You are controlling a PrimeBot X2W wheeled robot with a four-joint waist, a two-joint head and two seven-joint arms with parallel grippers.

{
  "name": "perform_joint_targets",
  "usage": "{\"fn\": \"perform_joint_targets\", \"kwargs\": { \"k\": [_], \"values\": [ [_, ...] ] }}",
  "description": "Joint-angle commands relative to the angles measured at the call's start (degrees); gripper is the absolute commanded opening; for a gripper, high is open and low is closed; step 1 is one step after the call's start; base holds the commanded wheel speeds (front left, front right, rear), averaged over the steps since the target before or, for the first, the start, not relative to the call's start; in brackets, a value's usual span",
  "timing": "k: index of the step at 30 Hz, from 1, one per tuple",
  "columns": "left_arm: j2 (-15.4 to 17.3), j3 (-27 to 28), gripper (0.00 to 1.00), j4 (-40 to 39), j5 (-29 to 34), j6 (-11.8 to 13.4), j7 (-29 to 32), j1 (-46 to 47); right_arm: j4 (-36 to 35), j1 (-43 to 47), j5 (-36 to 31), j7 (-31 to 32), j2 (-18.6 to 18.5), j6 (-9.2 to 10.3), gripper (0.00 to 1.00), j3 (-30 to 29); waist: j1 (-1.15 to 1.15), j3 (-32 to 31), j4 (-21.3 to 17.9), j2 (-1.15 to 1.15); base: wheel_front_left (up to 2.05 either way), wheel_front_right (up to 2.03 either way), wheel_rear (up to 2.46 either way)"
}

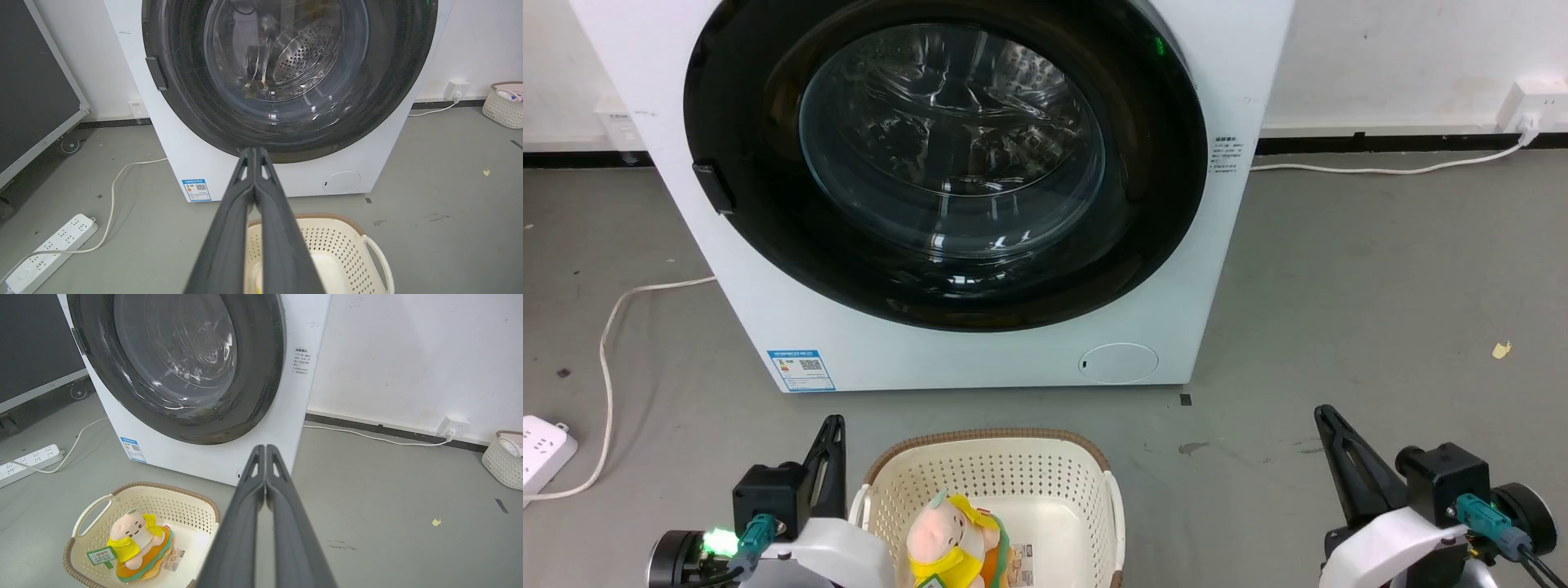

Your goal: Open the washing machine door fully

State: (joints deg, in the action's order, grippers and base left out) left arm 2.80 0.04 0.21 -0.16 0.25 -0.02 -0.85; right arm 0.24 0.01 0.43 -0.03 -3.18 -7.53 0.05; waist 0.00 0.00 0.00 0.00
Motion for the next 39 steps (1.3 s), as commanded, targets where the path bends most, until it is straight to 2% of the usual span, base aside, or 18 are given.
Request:
{"fn": "perform_joint_targets", "kwargs": {
  "k": [1, 17, 18, 39],
  "values": [
    [0.1, 0.0, 0.00, -0.2, 0.2, -0.2, 0.0, 0.9, -0.2, 0.0, -0.4, 0.0, 0.3, 0.04, 0.00, 0.0, 0.00, 0.0, 0.0, 0.00, 0.00, 0.00, 0.00],
    [0.1, 0.0, 0.00, -0.2, 0.2, -0.2, 0.0, 0.9, -0.2, 0.0, -0.4, 0.0, 0.3, 0.04, 0.00, 0.0, 0.00, 0.0, 0.0, 0.00, 0.00, 0.00, 0.00],
    [0.0, 0.0, 1.00, 0.0, 0.0, 0.0, 0.0, 0.0, 0.0, 0.0, 0.0, 0.0, 0.0, 0.00, 1.00, 0.0, 0.00, 0.0, 0.0, 0.00, 0.00, 0.00, 0.00],
    [0.0, -1.4, 1.00, 0.3, -1.0, 0.2, -2.2, 0.6, 0.7, -1.0, 2.9, -2.2, 0.0, 0.00, 1.00, -0.6, 0.00, 0.7, 0.3, 0.00, 0.00, 0.00, 0.00]
  ]
}}
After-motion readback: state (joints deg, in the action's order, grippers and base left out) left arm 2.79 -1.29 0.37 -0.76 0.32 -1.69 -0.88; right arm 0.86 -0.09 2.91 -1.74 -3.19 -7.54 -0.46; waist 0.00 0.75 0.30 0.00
